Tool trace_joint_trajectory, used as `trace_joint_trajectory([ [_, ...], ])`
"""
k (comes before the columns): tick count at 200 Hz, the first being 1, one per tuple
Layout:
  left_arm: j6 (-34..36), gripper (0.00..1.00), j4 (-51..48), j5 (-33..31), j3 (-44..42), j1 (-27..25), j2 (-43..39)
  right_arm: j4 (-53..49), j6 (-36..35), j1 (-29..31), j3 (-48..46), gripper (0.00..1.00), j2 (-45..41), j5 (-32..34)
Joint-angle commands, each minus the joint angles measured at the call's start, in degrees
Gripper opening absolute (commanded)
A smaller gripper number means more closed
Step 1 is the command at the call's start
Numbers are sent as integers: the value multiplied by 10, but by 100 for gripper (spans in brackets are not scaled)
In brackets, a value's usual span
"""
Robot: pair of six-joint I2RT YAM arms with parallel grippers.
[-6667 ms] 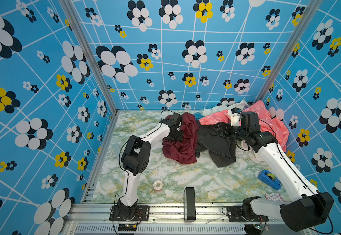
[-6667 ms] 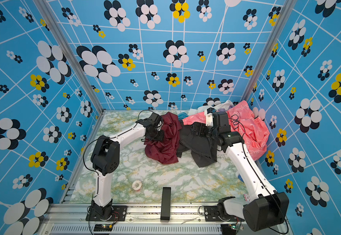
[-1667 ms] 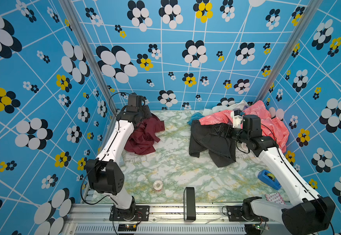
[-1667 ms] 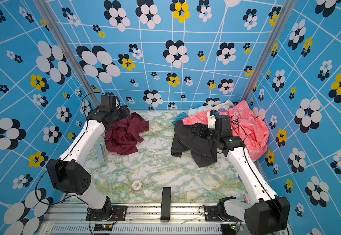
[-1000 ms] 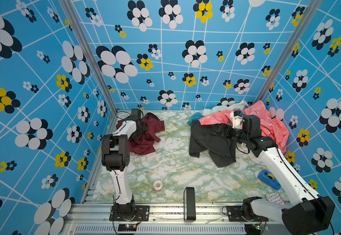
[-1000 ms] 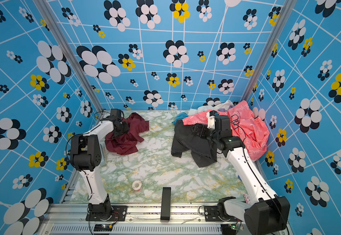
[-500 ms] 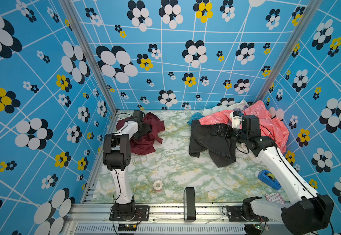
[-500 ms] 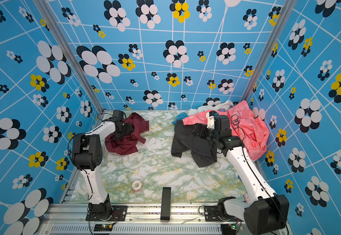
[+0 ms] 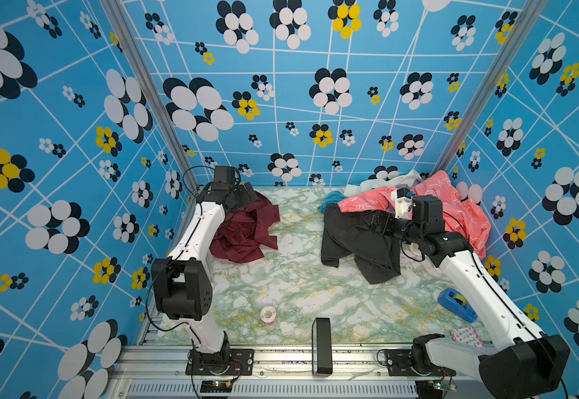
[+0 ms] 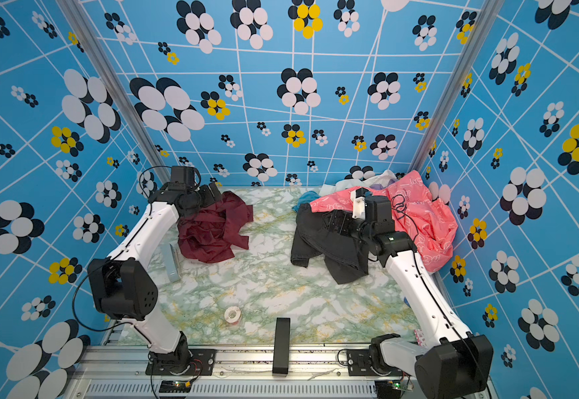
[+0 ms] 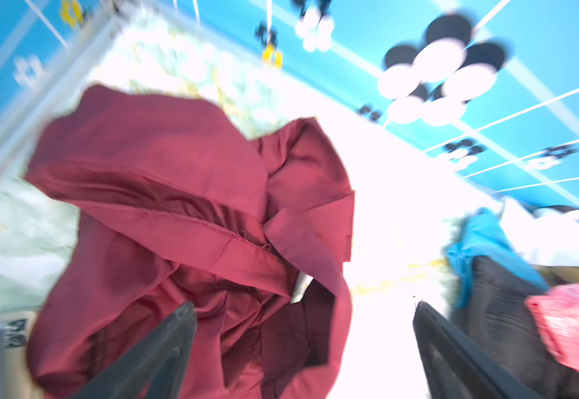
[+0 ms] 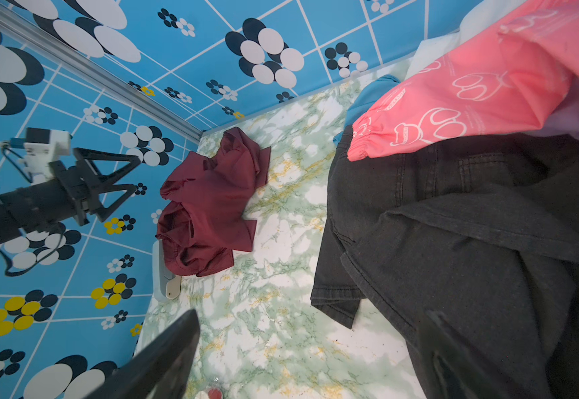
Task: Pick out a specific cloth from the pile
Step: 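Open the left gripper and draw the left arm back from the shirt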
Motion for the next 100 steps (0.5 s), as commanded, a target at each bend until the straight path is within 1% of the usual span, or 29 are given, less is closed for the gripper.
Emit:
trace_joint_trajectory([
  [1,30,99,-18,-5,4,-4,-47,-19,-14,-3,23,99,-14,-2],
  [19,49,99,-14,-5,-17,-7,-87,-25,-18,-3,29,99,-9,-3],
  [44,112,99,26,6,-79,-14,-157,-62,-50,-3,59,99,-1,15],
  [72,180,99,117,-6,-215,-13,-270,-99,-99,-6,89,99,1,58],
  [85,203,99,175,-34,-302,-13,-328,-106,-108,-11,90,99,1,102],
  [100,224,99,241,-70,-385,-10,-383,-100,-117,-27,80,99,0,132],
])
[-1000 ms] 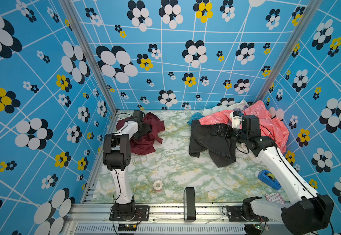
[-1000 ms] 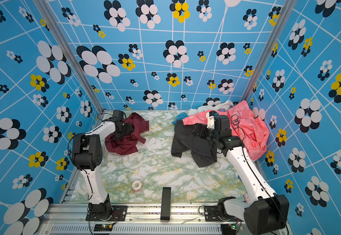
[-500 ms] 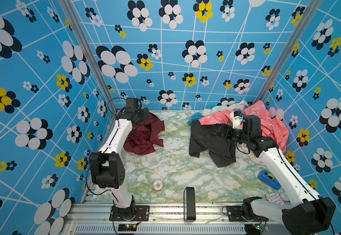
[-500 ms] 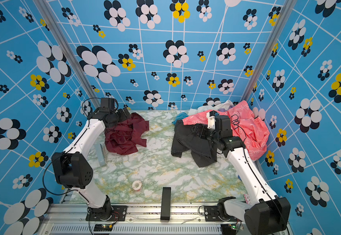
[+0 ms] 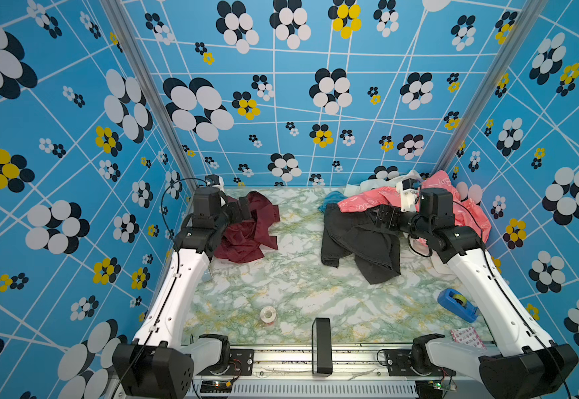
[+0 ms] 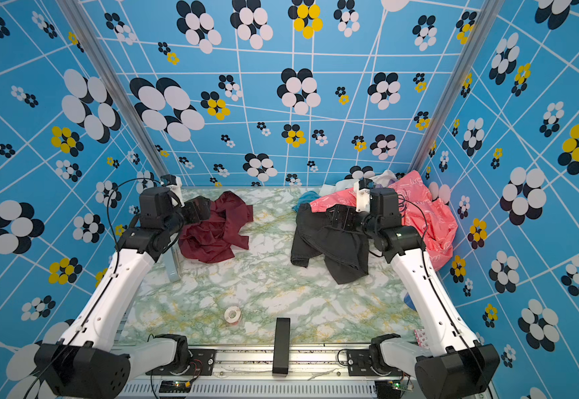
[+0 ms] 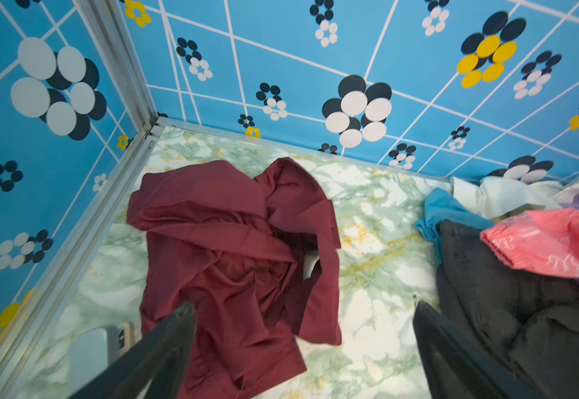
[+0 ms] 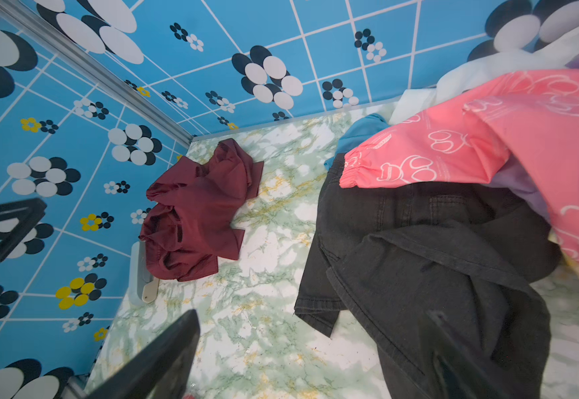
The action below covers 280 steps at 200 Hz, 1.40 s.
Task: Pick out a specific cloth from the pile
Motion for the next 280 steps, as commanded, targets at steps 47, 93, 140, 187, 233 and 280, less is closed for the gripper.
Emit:
trace_joint_trajectory([
  [47,127,99,250,-116,-264,6,-95,106,-104,-64,-121,99,-5,177],
  [93,85,99,444,-79,-365,49,16,400,-142,-97,-324,99,45,207],
  [140,71,99,612,-4,-406,83,140,599,-140,-98,-422,99,124,229],
  [187,77,99,676,40,-420,86,180,662,-155,-98,-426,99,169,239],
  [233,92,99,720,71,-434,83,198,703,-157,-98,-446,99,177,234],
  [280,90,99,806,74,-455,83,246,840,-161,-98,-509,99,200,224],
])
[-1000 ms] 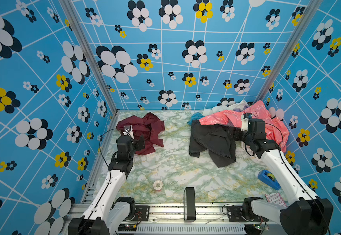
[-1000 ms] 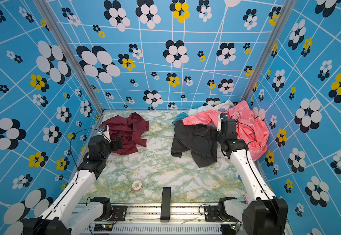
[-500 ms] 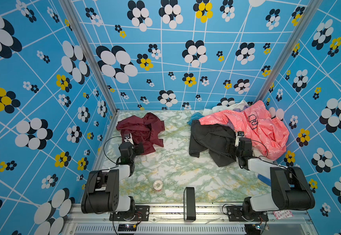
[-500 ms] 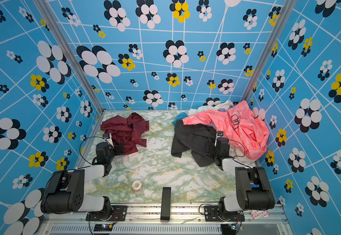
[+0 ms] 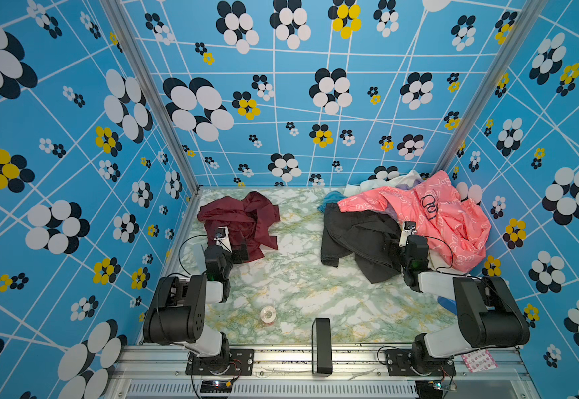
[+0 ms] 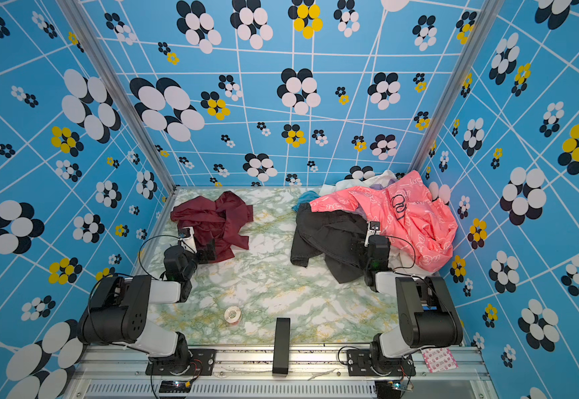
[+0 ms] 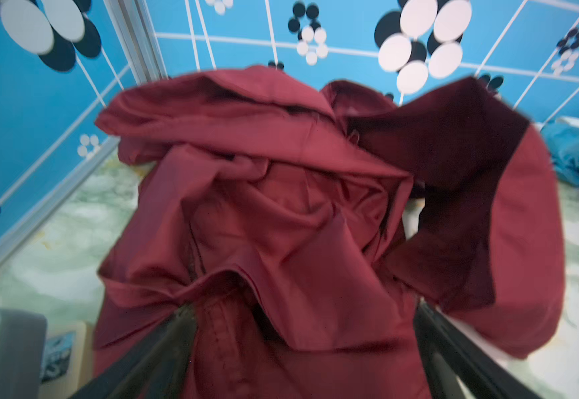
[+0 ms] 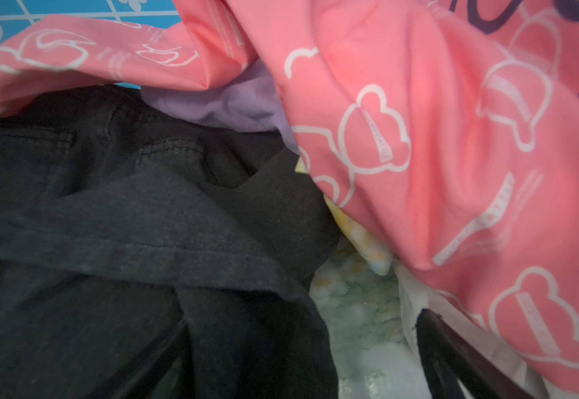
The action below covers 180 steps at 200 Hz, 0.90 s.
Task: Pick out a specific cloth from the pile
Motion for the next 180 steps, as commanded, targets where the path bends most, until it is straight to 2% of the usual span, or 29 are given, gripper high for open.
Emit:
trace_joint_trajectory([
  [1,5,99,53,13,-4,0,3,128,-6,-2,-41,99,25,-2],
  [6,5,99,45,14,-1,0,2,146,-7,-2,-48,99,29,-2],
  [15,7,99,18,11,10,-2,-1,110,-5,-2,-40,99,16,-1],
  [22,10,99,3,-6,19,-8,0,85,-5,-2,-30,99,14,-2],
  [35,24,99,-30,-55,34,-33,-3,106,-5,-3,-34,99,21,-2],
  [45,33,99,-35,-67,38,-41,-2,106,-4,-3,-35,99,21,-2],
  [180,36,99,-36,-68,38,-43,-2,98,-5,-2,-33,99,19,-1],
])
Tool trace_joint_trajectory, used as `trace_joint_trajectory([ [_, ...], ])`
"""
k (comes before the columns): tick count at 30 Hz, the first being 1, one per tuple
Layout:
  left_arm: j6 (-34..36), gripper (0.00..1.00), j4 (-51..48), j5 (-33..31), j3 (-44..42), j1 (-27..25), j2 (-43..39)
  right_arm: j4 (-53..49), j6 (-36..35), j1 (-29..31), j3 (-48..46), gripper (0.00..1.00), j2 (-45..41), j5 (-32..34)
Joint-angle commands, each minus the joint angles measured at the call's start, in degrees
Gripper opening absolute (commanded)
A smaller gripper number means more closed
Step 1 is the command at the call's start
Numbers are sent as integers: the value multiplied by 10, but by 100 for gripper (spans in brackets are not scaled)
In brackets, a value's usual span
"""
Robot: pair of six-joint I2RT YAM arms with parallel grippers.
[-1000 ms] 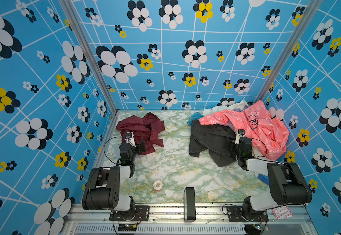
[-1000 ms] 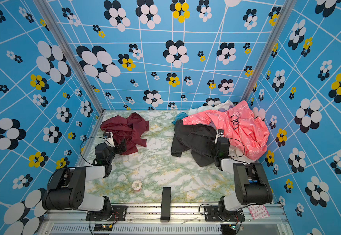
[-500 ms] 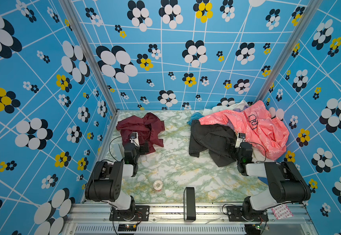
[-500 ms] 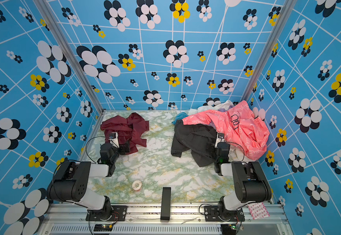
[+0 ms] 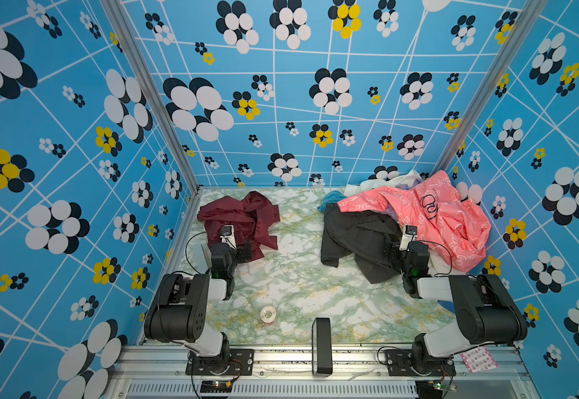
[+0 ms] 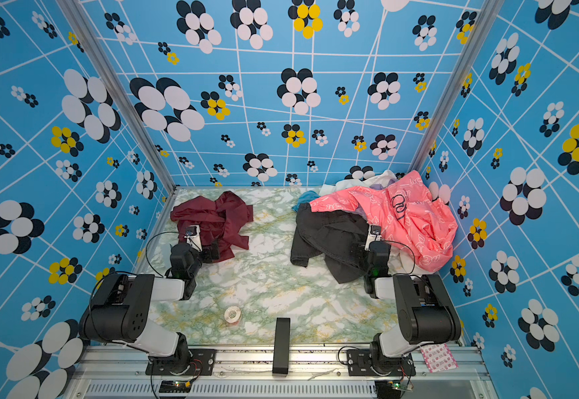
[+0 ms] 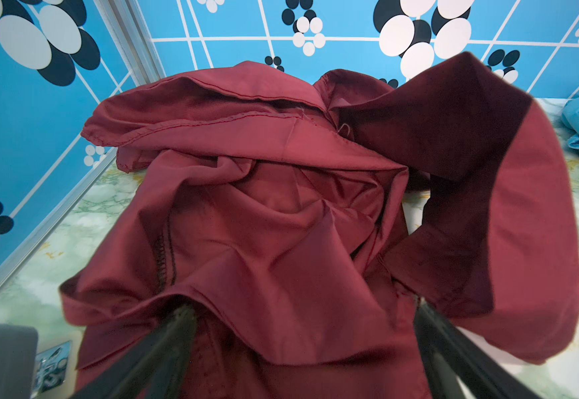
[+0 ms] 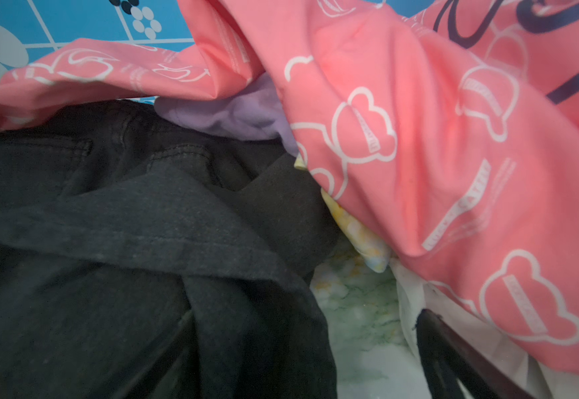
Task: Pick out a specific cloth from the pile
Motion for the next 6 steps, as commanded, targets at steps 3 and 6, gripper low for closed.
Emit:
trace_joint_trajectory([
  [3,7,99,-9,-7,9,-3,-3,8,-4,-2,3,99,4,-1],
  [6,8,99,-9,-7,8,-3,-3,9,-5,-3,2,99,4,-2],
])
